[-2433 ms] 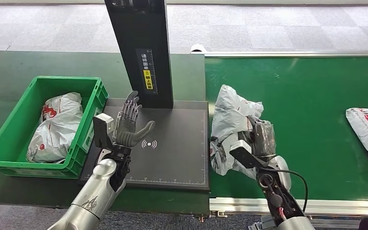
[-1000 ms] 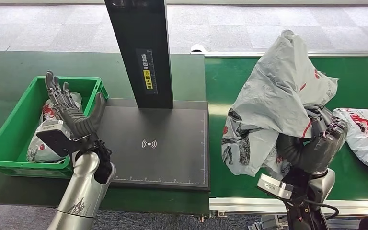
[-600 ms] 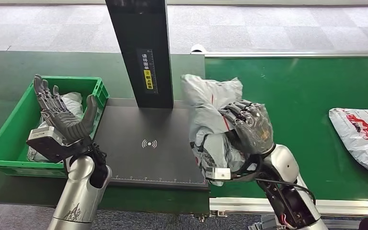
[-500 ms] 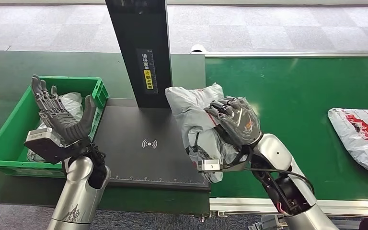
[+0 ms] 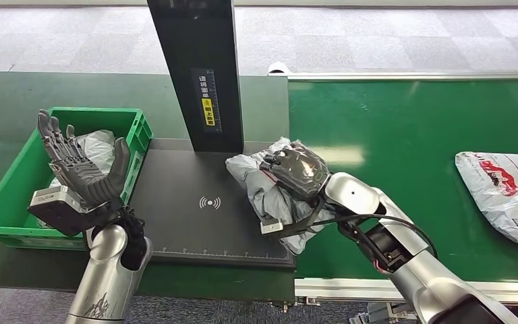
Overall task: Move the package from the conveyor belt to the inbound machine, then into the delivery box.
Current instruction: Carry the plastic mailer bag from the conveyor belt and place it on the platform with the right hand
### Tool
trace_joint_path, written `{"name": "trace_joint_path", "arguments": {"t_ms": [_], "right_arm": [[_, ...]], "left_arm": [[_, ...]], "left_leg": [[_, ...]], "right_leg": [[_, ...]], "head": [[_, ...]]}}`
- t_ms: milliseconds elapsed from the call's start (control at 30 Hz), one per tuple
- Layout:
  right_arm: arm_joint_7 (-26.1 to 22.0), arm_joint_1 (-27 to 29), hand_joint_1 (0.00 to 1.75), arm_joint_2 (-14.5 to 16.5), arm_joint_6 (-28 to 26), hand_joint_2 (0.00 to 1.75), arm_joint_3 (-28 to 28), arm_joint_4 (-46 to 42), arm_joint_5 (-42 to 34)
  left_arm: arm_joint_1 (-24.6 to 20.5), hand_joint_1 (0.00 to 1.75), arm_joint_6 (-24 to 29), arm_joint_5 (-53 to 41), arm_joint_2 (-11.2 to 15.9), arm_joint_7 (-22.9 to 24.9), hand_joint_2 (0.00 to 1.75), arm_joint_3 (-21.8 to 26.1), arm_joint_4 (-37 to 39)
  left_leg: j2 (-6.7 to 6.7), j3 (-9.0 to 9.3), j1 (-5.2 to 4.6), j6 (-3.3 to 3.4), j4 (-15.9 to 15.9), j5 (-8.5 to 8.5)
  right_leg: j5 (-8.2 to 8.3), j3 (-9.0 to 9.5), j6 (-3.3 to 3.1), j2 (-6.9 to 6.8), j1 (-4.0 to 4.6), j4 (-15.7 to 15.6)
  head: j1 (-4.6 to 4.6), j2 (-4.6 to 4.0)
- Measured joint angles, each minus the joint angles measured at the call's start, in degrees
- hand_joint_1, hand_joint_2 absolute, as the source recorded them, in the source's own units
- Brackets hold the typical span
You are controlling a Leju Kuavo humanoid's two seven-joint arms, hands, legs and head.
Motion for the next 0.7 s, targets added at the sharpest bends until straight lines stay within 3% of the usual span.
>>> {"name": "trace_joint_path", "arguments": {"t_ms": [133, 433, 700], "right_arm": [[0.1, -2.2, 1.75, 2.8, -1.0, 1.75, 2.4, 5.9, -1.7], [2.7, -3.3, 1.75, 14.5, -5.0, 1.75, 5.8, 22.8, -3.6], [8.4, -4.6, 1.75, 18.8, -7.5, 1.75, 5.8, 30.6, -5.5]], "left_arm": [[0.0, 0.00, -0.3, 0.4, -0.3, 0.0, 1.75, -0.1, 0.0], [-1.0, 0.00, -1.4, 1.1, -1.8, 0.0, 1.75, -0.8, 1.2], [-3.3, 0.00, -3.1, 2.1, -3.3, 0.0, 1.75, -1.6, 4.4]], "left_leg": [[0.04, 0.01, 0.01, 0.00, 0.0, 0.00], [0.08, 0.03, 0.02, 0.00, 0.0, 0.00], [0.07, 0.06, 0.01, 0.00, 0.0, 0.00]], "right_leg": [[0.00, 0.00, 0.00, 0.02, 0.01, 0.0], [-0.02, -0.04, -0.02, 0.06, 0.02, 0.0], [0.01, -0.01, -0.01, 0.05, 0.01, 0.0]], "head": [[0.01, -0.01], [0.01, -0.01], [0.01, -0.01]]}}
